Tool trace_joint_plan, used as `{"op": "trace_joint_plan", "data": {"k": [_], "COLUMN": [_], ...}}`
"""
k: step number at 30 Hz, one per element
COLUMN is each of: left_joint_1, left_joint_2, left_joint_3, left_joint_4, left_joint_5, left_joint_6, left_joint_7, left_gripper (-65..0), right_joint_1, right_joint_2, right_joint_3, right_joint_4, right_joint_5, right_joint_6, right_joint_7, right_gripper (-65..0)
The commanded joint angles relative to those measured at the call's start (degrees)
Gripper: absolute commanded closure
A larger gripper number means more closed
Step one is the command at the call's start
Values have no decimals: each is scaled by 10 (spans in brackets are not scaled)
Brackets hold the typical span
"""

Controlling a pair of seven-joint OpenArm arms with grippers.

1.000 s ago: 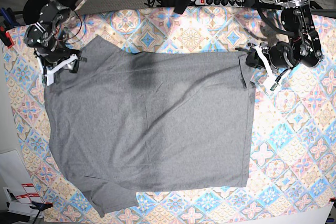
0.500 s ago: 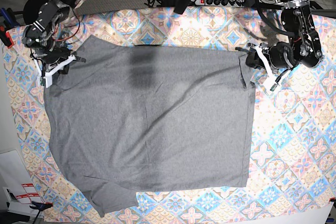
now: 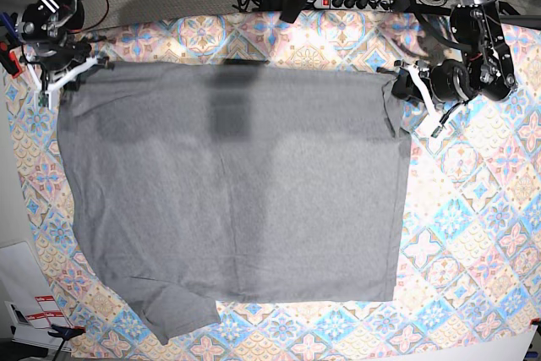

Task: Fold the T-shirt properly
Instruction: 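Lower the stretched edge onto the table and open both grippers, then grasp the shirt's side edge at both ends with both grippers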

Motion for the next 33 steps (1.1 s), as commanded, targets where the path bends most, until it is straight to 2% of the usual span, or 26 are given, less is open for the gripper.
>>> {"op": "trace_joint_plan", "data": {"k": [1,6,15,17,24,30,33], "left_joint_1": [5,45,98,95,3,-79,-98], "left_joint_2": [-9,-9,-12,-12,-12,-8,-7], "left_joint_3": [-3,-4,-5,-6,-5,-4,-3], "left_joint_4": [21,70,73,73,72,69,54], "left_joint_5": [-4,-4,-5,-5,0,1,2], "left_joint_6": [-1,-1,-1,-1,-1,-1,-1], "left_joint_7": [-4,-4,-5,-5,-4,-4,-4], "left_gripper": [0,0,0,0,0,0,0], "right_joint_1": [-6,-31,-36,-36,31,62,73], "right_joint_2": [10,10,10,10,10,13,24], "right_joint_3": [11,24,50,50,48,44,10], "right_joint_4": [16,16,35,52,72,72,68], "right_joint_5": [4,5,6,6,4,2,-8], "right_joint_6": [-4,-4,-4,-4,-4,-4,-4], "right_joint_7": [9,9,8,-8,-77,-85,-85], "right_gripper": [-13,-13,-11,-11,-11,-11,-11]}}
